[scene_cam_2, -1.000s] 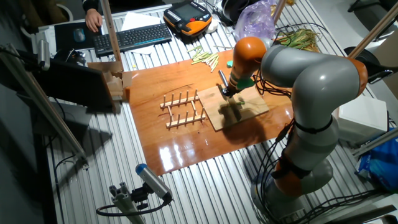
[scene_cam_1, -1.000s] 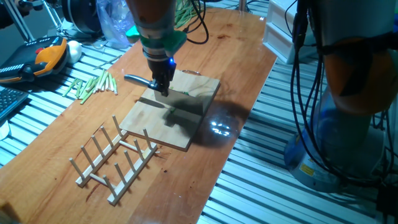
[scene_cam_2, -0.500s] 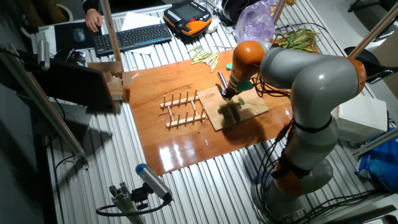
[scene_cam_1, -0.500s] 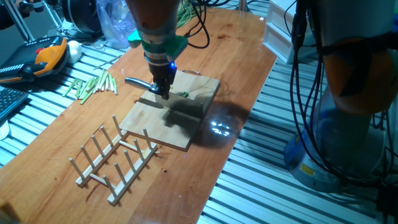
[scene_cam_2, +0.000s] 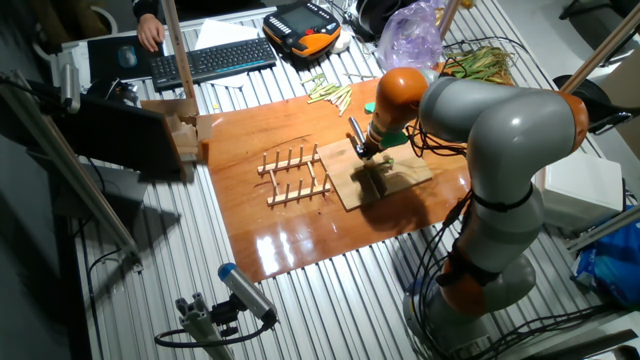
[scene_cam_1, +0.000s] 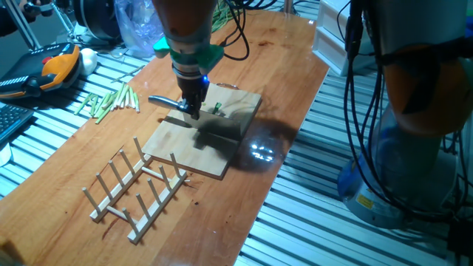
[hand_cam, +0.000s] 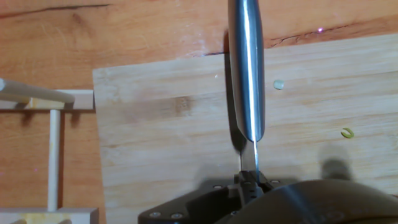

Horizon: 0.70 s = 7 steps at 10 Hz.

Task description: Chop the green garlic

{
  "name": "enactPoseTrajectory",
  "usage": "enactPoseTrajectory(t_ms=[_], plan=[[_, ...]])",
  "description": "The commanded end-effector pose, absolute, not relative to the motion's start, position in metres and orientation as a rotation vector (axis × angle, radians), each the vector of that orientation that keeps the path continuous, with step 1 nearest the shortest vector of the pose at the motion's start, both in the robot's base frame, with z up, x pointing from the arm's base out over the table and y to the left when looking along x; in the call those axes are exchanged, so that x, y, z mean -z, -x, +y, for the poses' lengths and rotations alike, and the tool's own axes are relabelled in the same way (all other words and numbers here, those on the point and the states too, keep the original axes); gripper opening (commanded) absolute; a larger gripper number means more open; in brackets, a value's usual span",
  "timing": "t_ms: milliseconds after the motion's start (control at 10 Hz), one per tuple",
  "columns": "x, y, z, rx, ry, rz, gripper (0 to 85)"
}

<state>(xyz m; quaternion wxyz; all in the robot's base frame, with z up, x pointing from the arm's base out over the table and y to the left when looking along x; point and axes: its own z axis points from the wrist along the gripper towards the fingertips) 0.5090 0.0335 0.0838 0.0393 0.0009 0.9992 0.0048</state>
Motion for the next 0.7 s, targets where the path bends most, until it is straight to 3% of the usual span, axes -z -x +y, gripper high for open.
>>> enactPoseTrajectory(t_ms=[0, 600], plan=[[-0.087, -0.509, 0.033, -0.026, -0.002, 3.075, 0.0], [-0.11, -0.512, 0.038, 0.054, 0.0, 3.073, 0.0]])
